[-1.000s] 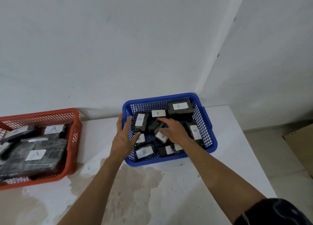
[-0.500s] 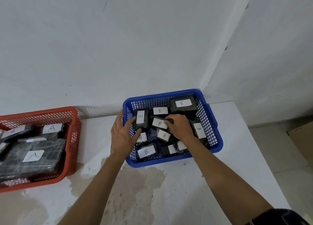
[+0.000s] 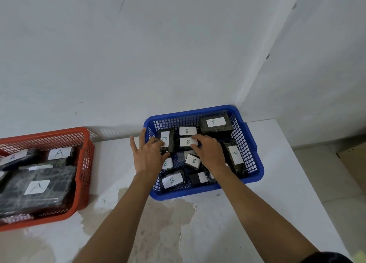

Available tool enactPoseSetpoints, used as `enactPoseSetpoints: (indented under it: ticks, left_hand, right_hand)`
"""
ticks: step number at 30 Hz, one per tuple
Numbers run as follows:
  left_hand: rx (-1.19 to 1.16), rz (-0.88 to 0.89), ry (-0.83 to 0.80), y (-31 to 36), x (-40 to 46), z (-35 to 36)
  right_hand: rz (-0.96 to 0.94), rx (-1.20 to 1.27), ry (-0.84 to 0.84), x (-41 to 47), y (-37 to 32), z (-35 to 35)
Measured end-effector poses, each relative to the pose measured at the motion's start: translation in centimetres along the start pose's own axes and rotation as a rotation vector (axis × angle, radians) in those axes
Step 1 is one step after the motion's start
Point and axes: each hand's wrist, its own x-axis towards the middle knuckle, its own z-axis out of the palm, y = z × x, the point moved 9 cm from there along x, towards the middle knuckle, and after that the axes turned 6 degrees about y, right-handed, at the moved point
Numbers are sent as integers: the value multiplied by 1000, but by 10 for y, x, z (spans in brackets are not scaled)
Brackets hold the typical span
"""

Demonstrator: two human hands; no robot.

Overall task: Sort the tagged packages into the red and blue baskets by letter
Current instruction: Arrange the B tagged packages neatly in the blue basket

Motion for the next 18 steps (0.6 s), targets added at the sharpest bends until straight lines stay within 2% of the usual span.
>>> enactPoseSetpoints:
  ticks: [3,6,9,11,18]
  left_hand:
    - [-1,-69,-3,-3,0,-1]
    - [-89,-40,33,-4,0,-3]
    - [-226,16,47,-6,-3,-4]
    - [-285,39,19,-8,-10,-2]
    - [-237,87,-41,-8,-23,1]
  right_hand:
    - [9,24,-18,-3,-1,-5]
    - [-37,58,-19,-18,2,-14]
    - [-123,-67,-220,-36,4,0]
    - [-111,-151,-312,-41,7,9]
    - [-21,-175,-306,-40,3,11]
